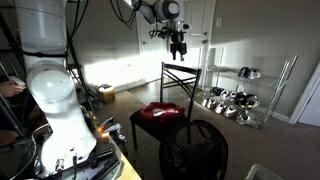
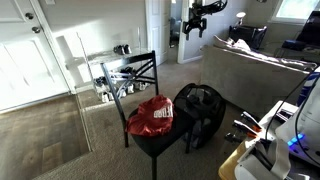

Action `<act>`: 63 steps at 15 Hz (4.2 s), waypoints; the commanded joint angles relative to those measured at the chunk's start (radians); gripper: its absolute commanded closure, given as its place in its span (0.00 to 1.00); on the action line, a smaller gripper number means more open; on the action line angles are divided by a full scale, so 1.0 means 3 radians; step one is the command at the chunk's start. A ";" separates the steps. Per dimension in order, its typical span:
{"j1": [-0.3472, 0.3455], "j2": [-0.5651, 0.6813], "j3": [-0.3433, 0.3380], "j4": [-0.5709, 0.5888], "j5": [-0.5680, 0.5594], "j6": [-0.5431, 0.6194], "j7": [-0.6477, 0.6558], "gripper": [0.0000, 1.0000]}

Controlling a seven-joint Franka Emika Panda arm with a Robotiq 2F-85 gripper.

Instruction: Put the red shirt in the laundry basket

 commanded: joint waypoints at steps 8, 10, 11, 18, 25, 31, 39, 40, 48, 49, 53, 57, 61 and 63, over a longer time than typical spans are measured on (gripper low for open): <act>-0.0038 0.0326 0.0119 -0.0719 0.1170 0.1651 0.0014 0.00; -0.0058 0.0487 0.0196 -0.0920 0.1442 0.2009 -0.0084 0.00; -0.0074 0.0569 0.0241 -0.0989 0.1556 0.2166 -0.0137 0.00; -0.0209 0.1153 0.0567 -0.1030 0.1952 0.3179 -0.0513 0.00; -0.0328 0.1747 0.0803 -0.0788 0.1825 0.3794 -0.0451 0.00; -0.0597 0.2103 0.1146 -0.0586 0.1755 0.3991 -0.0387 0.00; -0.0526 0.2149 0.1070 -0.0575 0.1750 0.3946 -0.0318 0.00; -0.0526 0.2149 0.1070 -0.0572 0.1751 0.3946 -0.0318 0.00; 0.0256 0.2805 0.0576 0.0082 0.1768 0.3681 0.0105 0.00; 0.0465 0.2867 0.0366 0.0145 0.1769 0.3605 0.0241 0.00; 0.1078 0.2996 -0.0321 0.0215 0.1698 0.3307 0.0719 0.00; 0.1141 0.3108 -0.0275 0.0376 0.1621 0.3186 0.0703 0.00; 0.1060 0.3265 -0.0049 0.0627 0.1531 0.3133 0.0577 0.33; 0.1041 0.3315 0.0017 0.0699 0.1496 0.3130 0.0559 0.49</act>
